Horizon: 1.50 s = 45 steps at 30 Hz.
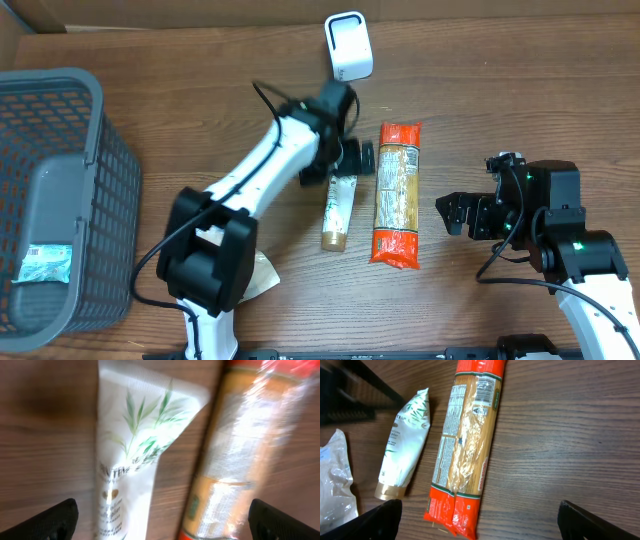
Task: Scan the item barcode
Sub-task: 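Lay the Pantene tube on the table beside the spaghetti package, then reach the left gripper into the basket and grasp the teal wipes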
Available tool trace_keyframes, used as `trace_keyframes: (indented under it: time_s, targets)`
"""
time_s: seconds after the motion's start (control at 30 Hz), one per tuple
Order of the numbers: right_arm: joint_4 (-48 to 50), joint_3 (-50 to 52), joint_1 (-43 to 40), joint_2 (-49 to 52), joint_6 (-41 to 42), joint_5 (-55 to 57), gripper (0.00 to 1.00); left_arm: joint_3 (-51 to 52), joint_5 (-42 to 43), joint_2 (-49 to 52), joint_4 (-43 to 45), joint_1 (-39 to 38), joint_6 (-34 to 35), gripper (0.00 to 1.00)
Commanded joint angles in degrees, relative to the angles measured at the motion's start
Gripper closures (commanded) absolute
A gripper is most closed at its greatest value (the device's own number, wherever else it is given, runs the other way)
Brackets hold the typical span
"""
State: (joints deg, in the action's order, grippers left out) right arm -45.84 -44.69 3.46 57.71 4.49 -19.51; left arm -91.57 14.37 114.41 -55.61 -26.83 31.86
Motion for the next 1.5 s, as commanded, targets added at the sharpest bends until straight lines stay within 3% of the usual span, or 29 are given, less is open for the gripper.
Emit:
trace_keyframes:
  time_s: [0.0,0.17,0.3,0.53,0.73,0.9,1.03,1.47]
  targets:
    - [0.3,-1.6,0.1,0.0,0.2,-0.3,0.0,-14.5,-0.1,-4.8,-7.3,4.8,-7.6,0.0]
    - [0.3,-1.6,0.1,0.0,0.2,-0.3,0.0,-31.2,-6.1,-7.9,-21.8,12.7,-8.8,0.0]
    - [0.3,-1.6,0.1,0.0,0.2,-0.3,0.0,-38.9,-11.6,-11.6,-29.7,20.3,-10.1,0.0]
    - [0.3,-1.6,0.1,0.0,0.2,-0.3,0.0,-39.9,-15.0,-19.8,-37.3,37.9,-9.9,0.0]
    - [0.3,-1.6,0.1,0.0,0.2,-0.3,0.0,-38.5,-14.8,-20.0,-41.2,57.1,-7.9,0.0]
    - [0.3,-1.6,0.1,0.0,0.2,-0.3,0.0,-30.2,-14.8,-20.0,-38.9,70.7,-1.2,0.0]
    - [0.3,-1.6,0.1,0.0,0.2,-0.3,0.0,-20.7,-14.8,-20.0,-33.9,77.2,2.8,0.0]
    - [0.3,-1.6,0.1,0.0,0.2,-0.3,0.0,8.5,-20.9,-20.0,-6.3,78.6,7.0,0.0]
